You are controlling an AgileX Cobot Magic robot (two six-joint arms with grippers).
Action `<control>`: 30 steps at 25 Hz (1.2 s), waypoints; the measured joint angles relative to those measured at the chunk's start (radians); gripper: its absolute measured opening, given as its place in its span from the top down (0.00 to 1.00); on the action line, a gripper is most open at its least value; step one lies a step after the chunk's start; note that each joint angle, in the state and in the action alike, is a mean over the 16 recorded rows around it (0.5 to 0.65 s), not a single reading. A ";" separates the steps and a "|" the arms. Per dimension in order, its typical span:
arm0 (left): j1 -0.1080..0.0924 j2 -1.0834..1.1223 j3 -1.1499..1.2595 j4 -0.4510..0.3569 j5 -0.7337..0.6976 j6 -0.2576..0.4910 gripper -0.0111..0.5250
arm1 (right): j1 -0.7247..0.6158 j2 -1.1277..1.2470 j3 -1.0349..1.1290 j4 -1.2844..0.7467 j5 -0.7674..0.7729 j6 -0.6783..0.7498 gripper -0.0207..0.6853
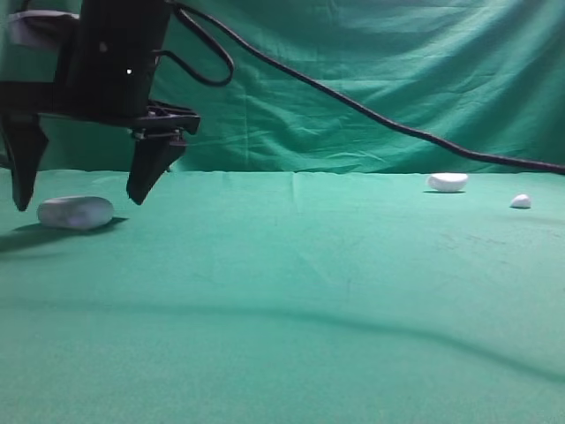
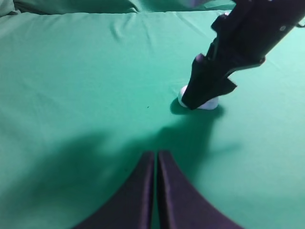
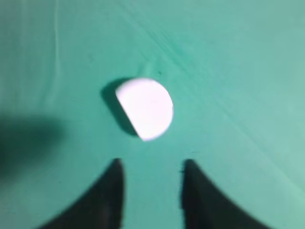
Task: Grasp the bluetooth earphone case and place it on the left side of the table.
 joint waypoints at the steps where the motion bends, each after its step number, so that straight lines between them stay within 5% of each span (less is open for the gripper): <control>1: 0.000 0.000 0.000 0.000 0.000 0.000 0.98 | 0.000 -0.025 0.000 -0.008 0.020 0.003 0.67; 9: 0.000 0.000 0.000 0.000 0.000 0.000 0.98 | 0.000 -0.264 0.051 -0.061 0.106 0.012 0.96; 22: 0.000 0.000 0.000 0.000 0.000 0.000 0.98 | -0.045 -0.805 0.486 -0.112 0.102 0.088 0.97; 30: 0.000 0.000 0.000 0.000 0.000 0.000 0.98 | -0.071 -1.167 0.875 -0.117 -0.058 0.170 0.97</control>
